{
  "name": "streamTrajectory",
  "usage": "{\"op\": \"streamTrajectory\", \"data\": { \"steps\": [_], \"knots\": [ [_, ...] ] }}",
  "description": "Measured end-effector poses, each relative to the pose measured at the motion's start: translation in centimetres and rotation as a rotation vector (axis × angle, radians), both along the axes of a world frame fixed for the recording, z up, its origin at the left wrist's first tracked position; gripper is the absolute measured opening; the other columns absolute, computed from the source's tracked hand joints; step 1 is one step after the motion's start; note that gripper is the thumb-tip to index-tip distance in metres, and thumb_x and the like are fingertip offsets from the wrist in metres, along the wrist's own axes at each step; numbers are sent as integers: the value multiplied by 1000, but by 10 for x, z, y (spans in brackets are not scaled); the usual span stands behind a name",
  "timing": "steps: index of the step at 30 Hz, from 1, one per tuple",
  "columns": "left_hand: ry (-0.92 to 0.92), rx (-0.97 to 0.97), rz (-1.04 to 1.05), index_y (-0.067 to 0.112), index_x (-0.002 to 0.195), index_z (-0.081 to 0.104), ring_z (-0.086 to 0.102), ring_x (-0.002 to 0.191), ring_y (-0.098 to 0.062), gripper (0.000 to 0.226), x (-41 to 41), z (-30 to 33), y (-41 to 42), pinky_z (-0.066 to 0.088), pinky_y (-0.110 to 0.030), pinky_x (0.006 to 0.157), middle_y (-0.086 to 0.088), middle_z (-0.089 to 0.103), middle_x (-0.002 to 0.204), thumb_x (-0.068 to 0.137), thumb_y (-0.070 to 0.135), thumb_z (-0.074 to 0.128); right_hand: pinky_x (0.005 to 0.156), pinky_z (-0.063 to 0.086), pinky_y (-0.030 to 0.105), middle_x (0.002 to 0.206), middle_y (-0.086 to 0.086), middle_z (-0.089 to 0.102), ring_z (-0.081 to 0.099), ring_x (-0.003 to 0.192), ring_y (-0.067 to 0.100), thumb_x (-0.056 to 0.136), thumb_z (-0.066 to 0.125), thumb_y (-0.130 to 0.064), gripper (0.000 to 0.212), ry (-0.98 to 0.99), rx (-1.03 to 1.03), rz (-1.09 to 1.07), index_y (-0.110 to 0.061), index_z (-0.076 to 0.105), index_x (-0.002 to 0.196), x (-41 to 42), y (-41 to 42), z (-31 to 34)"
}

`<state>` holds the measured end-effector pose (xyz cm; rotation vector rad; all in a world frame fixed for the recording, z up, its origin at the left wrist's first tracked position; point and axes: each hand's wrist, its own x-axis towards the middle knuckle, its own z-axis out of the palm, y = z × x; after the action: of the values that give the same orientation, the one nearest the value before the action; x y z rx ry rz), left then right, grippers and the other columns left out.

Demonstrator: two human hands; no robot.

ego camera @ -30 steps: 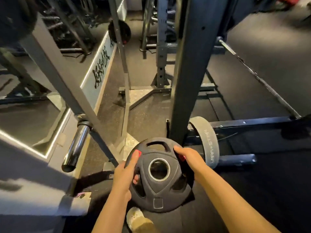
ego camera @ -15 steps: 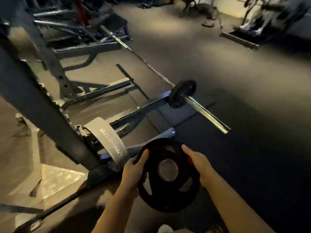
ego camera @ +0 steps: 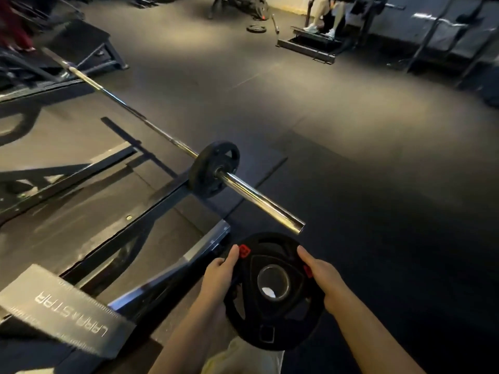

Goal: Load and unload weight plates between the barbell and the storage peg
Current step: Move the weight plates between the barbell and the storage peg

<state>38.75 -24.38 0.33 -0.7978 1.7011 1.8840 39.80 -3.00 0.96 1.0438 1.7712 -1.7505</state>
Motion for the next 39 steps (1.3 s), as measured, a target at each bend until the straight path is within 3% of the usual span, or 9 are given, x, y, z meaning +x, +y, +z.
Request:
{"op": "streamTrajectory", "data": {
  "steps": [4,10,13,17,21,25,31,34,39],
  "knots": [
    [-55,43,-27,2,97,64,61,63,-20,50,-61,-14,45,45,-30,56,-8,65,74,90,52,58,61,43,29,101,9,68,64,88,21,89,58,-53,46,-61,46,18,-10,66,103,-61,44,-9],
    [-142,10,-70,7,97,59,59,71,-18,42,-137,-19,89,46,-26,58,-8,63,83,92,48,57,62,42,28,94,5,66,61,82,15,94,51,-52,43,-155,52,68,-11,63,98,-136,88,-31],
    [-140,-55,-146,16,90,54,63,79,-19,32,-160,-25,96,49,-26,63,-8,66,92,89,47,62,75,47,32,99,5,66,60,87,15,94,47,-56,46,-249,57,86,-13,63,101,-147,101,-47],
    [-164,-103,-252,13,100,57,66,80,-20,39,-177,-35,104,52,-27,65,-10,69,95,84,47,67,94,50,40,106,7,70,66,97,22,77,60,-71,65,-307,40,151,-14,66,109,-160,113,-61],
    [-210,-106,-213,15,101,56,68,84,-25,41,-169,-48,115,56,-38,75,-10,69,95,78,42,76,96,49,41,101,4,74,68,98,22,74,79,-46,46,-337,16,347,-18,66,109,-171,126,-64],
    [-186,-148,-169,19,99,54,66,90,-23,30,-160,-58,134,56,-34,75,-7,66,99,82,34,74,97,50,45,107,4,72,68,101,23,45,92,-44,79,-392,-8,471,-21,63,115,-182,149,-79],
    [-103,-274,-83,18,99,55,66,86,-16,27,-152,-75,173,55,-32,76,-4,67,96,84,32,72,101,46,46,122,-2,62,59,112,19,37,90,-59,103,-342,28,629,-29,50,126,-209,192,-121],
    [-75,-359,-42,19,100,55,66,85,-13,26,-155,-79,181,53,-27,72,0,66,93,84,32,72,103,43,46,125,-4,58,55,115,18,53,88,-53,90,-311,55,698,-28,46,128,-226,186,-115],
    [-74,-519,-81,22,101,51,62,83,-6,26,-141,-88,174,49,-22,67,5,64,92,86,32,70,93,45,30,124,1,52,51,110,15,82,75,-26,66,-168,123,974,-16,35,134,-251,171,-117]
  ]
}}
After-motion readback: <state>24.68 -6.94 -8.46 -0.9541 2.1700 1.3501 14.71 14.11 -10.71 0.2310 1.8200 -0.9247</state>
